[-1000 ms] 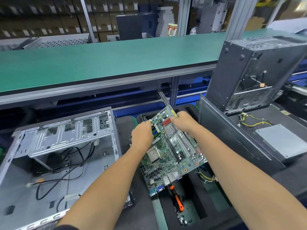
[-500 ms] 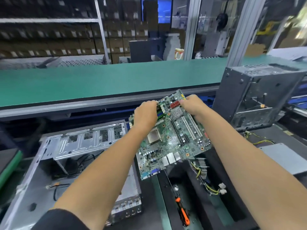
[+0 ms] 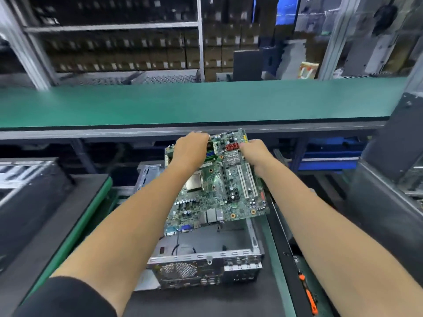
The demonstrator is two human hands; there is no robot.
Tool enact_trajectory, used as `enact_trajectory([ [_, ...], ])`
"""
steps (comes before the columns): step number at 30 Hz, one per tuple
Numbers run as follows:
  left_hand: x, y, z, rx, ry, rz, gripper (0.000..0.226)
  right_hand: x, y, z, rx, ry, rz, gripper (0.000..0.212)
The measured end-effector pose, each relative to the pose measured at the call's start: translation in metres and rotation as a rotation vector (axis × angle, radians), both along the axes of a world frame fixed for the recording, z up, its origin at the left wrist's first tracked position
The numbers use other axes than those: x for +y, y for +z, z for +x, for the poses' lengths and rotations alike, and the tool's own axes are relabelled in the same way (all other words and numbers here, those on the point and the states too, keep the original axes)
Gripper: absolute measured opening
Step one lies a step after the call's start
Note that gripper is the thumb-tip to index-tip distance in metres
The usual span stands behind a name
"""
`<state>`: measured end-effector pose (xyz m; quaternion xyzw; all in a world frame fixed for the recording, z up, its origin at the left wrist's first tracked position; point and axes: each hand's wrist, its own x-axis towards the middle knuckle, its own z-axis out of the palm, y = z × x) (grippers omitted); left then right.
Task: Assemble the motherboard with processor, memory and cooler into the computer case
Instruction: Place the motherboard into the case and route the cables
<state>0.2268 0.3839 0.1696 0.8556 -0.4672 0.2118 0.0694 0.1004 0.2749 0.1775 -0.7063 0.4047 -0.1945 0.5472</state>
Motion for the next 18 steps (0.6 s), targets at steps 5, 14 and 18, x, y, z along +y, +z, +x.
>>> enact_trajectory([
  [5,0.036,-0.016,0.032,0.028,0.024,0.162,0.015,0.028,-0.025,0.034,0.120,0.042,0.015,0.037],
  [14,0.056,-0.051,0.038,0.221,-0.108,0.487,0.010,0.039,-0.061,0.030,0.423,0.137,0.161,0.054],
  [18,0.060,-0.067,0.031,0.341,-0.154,0.507,0.021,0.041,-0.075,0.022,0.505,0.149,0.136,0.051],
])
